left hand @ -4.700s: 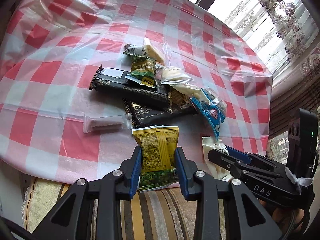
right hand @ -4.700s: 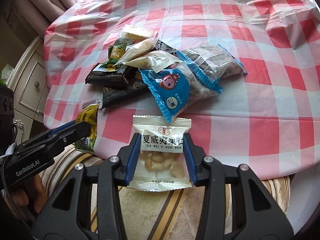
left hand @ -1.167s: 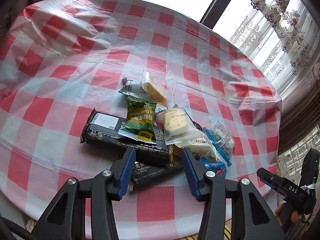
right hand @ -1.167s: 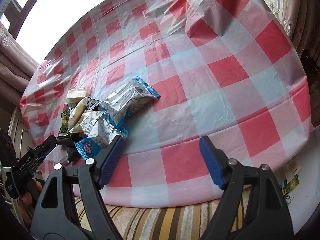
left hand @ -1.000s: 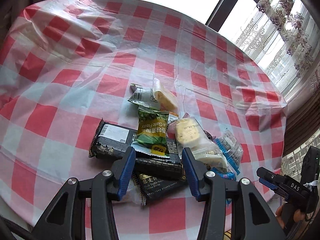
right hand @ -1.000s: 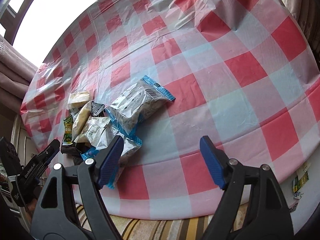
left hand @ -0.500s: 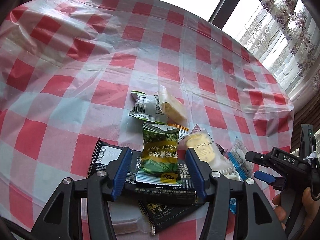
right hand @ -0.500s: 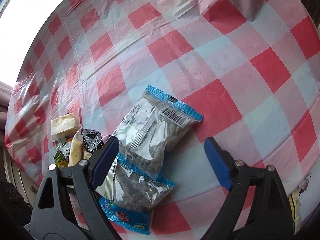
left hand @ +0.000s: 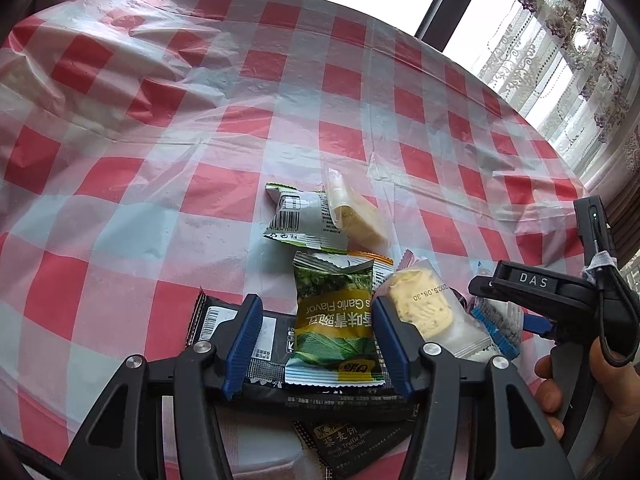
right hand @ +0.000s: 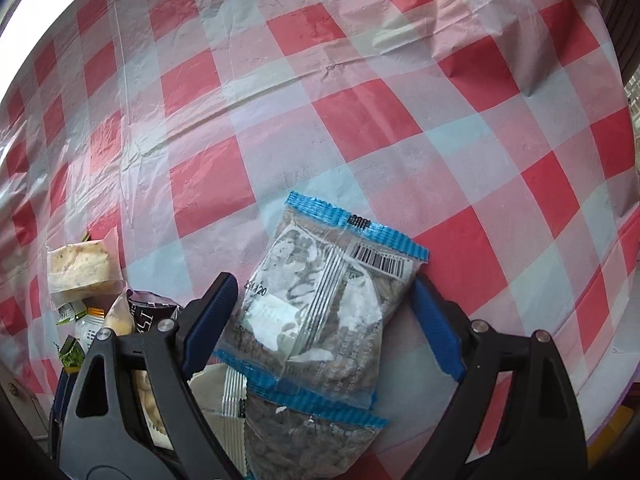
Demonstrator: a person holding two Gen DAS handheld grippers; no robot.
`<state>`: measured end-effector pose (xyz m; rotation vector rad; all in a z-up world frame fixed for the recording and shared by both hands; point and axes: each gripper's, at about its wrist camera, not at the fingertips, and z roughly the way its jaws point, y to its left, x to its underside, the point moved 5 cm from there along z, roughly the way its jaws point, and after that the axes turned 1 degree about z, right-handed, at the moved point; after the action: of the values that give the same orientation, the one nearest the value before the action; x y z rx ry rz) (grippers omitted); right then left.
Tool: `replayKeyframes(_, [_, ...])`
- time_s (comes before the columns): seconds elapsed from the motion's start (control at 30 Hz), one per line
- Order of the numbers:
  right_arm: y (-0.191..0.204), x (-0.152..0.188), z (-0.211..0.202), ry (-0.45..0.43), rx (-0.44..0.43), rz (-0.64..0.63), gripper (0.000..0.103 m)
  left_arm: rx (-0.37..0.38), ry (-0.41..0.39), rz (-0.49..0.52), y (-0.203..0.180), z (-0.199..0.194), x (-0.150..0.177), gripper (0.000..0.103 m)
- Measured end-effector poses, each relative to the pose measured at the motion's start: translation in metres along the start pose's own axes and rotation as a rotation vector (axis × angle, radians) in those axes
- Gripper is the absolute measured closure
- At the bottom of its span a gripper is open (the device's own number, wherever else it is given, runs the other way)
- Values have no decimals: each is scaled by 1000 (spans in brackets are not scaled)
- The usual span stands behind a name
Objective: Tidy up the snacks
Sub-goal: 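Grasp the green garlic snack bag with the left tool while the right tool grasps the clear seed bag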
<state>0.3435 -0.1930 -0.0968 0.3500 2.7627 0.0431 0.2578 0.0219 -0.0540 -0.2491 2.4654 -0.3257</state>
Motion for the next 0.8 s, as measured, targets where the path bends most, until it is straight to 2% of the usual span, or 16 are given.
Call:
replayKeyframes(0.07, [5, -1, 2, -22, 40, -78, 14, -2, 4, 15, -2, 2, -1, 46])
replayKeyframes(0.13, [5, -1, 2, -37, 26, -122, 14, 3, 8, 22, -2, 3, -1, 55])
replayKeyframes(0.17, [4, -1, 2, -38, 13, -133, 14, 9, 14, 21, -2, 4, -1, 64])
replayKeyframes(0.23, [0, 0, 1, -46, -3, -158, 14, 14, 9, 21, -1, 4, 0, 64])
replayKeyframes(0.6, [-27, 23, -15, -116, -71, -261, 37, 10, -23, 26, -1, -6, 1, 68])
replayKeyframes(0.8, [-43, 34, -25, -136, -144, -265, 39, -11, -64, 38, -9, -19, -4, 68])
